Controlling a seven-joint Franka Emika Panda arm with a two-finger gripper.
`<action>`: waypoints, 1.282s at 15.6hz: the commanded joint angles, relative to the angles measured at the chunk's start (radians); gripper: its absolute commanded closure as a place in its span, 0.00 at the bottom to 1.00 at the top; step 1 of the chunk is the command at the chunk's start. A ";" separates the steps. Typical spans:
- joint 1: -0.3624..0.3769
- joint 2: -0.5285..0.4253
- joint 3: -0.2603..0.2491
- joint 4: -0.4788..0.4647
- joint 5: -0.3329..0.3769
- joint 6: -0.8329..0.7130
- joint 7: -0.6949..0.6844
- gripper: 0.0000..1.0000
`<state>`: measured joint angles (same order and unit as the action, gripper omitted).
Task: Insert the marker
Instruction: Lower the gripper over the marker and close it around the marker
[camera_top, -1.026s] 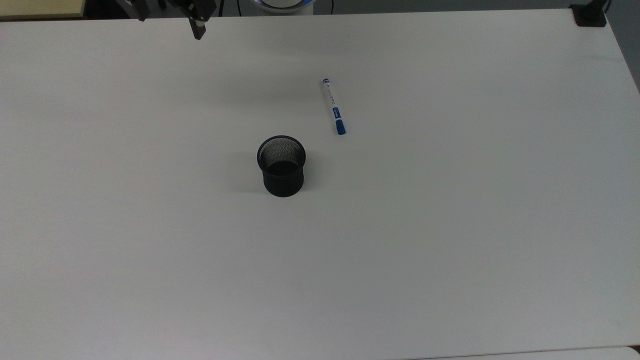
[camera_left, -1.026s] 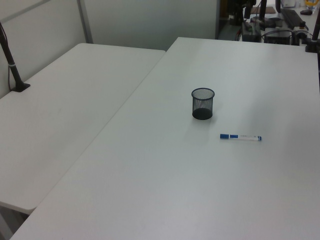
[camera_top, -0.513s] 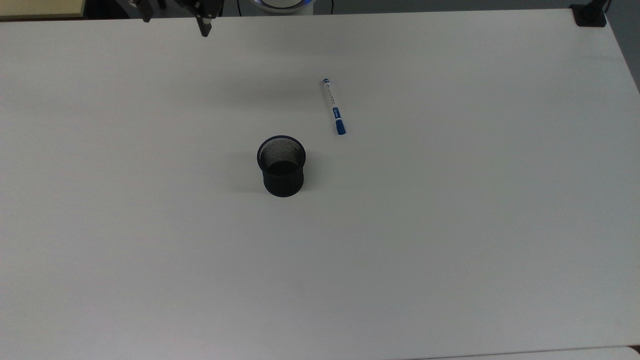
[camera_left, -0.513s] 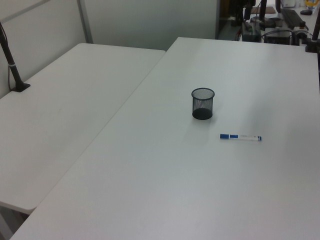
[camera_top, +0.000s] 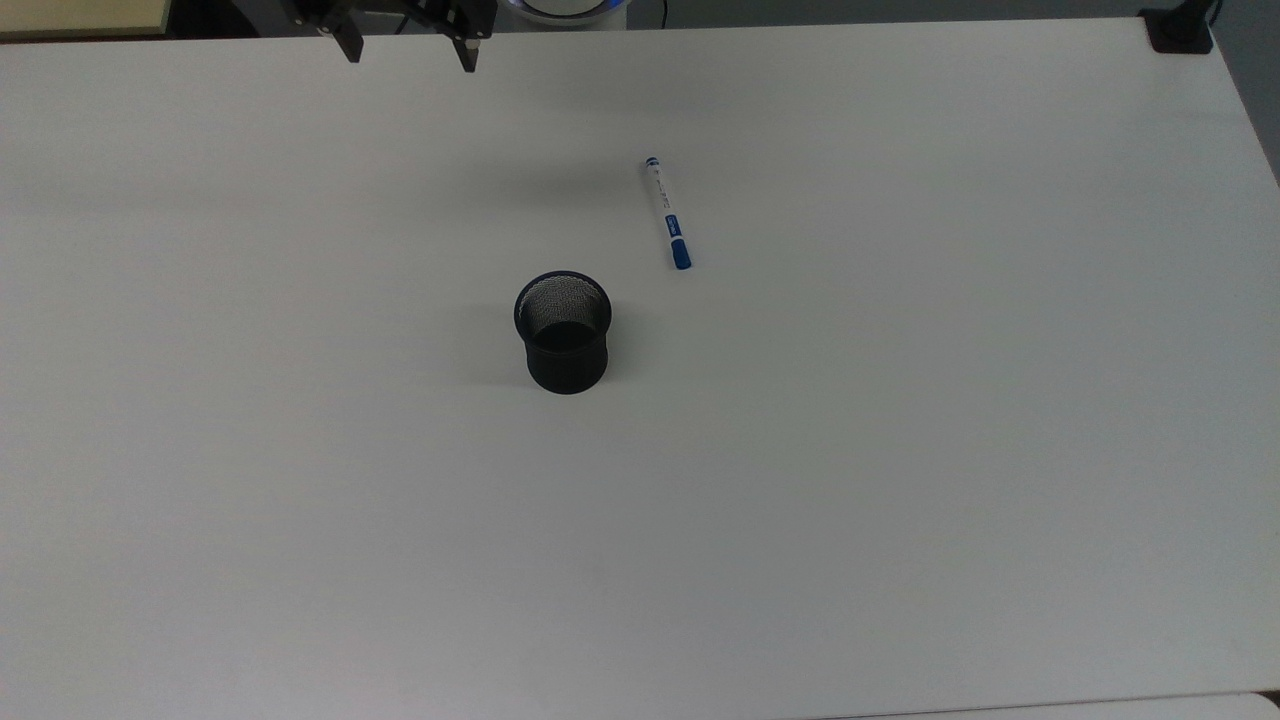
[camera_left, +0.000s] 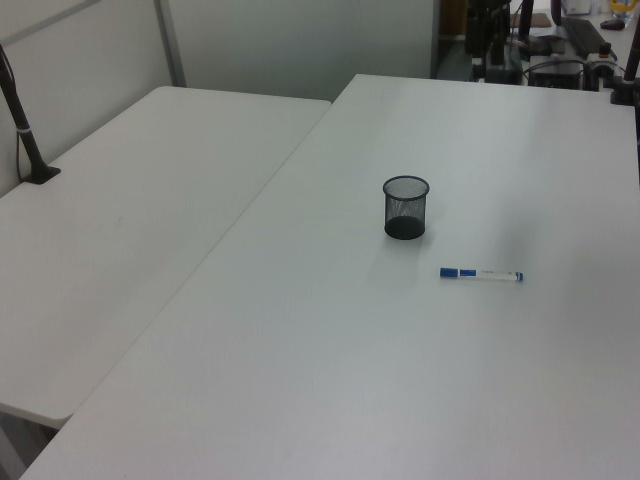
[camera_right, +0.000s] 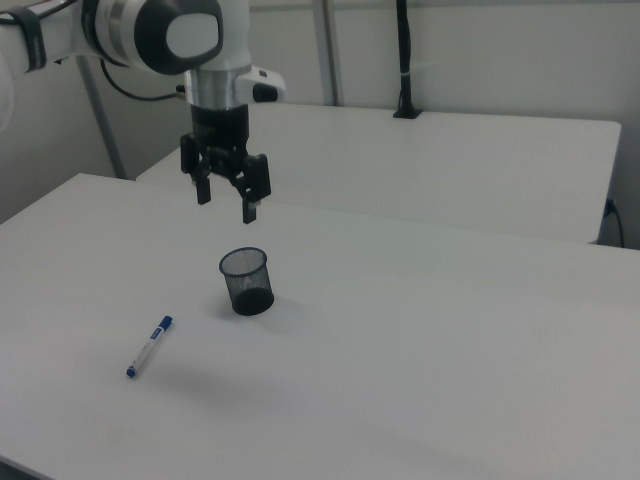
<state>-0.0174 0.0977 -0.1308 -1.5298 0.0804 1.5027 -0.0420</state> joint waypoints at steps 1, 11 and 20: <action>0.059 -0.075 -0.004 -0.146 0.019 0.008 -0.073 0.00; 0.238 -0.024 -0.006 -0.282 -0.019 0.140 -0.070 0.00; 0.338 0.149 -0.006 -0.282 -0.017 0.286 -0.024 0.00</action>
<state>0.2689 0.1966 -0.1268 -1.7992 0.0756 1.7348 -0.0949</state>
